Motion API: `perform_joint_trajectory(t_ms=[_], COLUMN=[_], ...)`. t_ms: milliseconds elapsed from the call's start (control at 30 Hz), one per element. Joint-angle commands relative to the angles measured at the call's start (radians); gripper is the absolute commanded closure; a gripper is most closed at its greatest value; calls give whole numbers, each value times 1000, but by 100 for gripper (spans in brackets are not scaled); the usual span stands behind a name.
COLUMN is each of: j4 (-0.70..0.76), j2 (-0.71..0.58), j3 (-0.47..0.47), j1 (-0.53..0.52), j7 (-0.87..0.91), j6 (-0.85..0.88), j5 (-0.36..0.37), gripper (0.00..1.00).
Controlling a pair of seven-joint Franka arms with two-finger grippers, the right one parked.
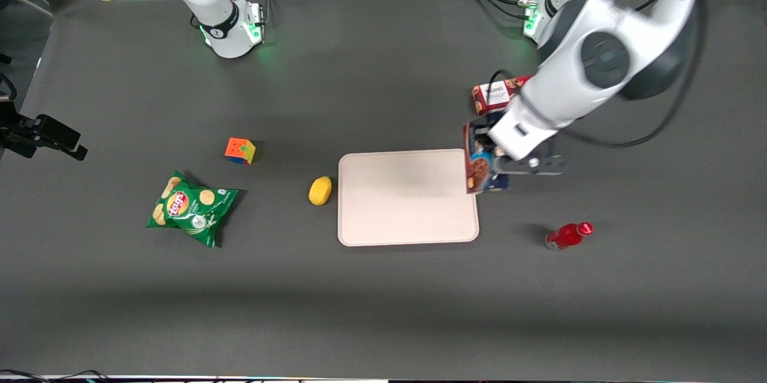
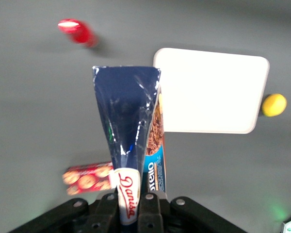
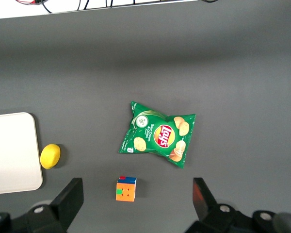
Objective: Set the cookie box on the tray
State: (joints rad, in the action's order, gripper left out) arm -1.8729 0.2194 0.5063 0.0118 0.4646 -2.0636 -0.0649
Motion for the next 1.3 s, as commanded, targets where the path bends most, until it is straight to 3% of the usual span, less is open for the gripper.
perform_joint_trajectory(t_ms=[0, 167, 533, 900, 1000, 1033, 1200, 1267], j4=[-86, -160, -161, -158, -155, -152, -143, -138], j2=[20, 60, 146, 193, 199, 202, 209, 205], j3=[3, 11, 15, 14, 11, 9, 6, 4], j1=[-3, 7, 16, 16, 14, 14, 14, 14], j7=[28, 106, 198, 230, 236, 236, 235, 235], j6=[-117, -279, -394, -455, -455, -455, -454, -448], j5=[62, 126, 264, 310, 330, 332, 342, 352], gripper=[100, 100, 100, 98, 33, 18, 0, 0])
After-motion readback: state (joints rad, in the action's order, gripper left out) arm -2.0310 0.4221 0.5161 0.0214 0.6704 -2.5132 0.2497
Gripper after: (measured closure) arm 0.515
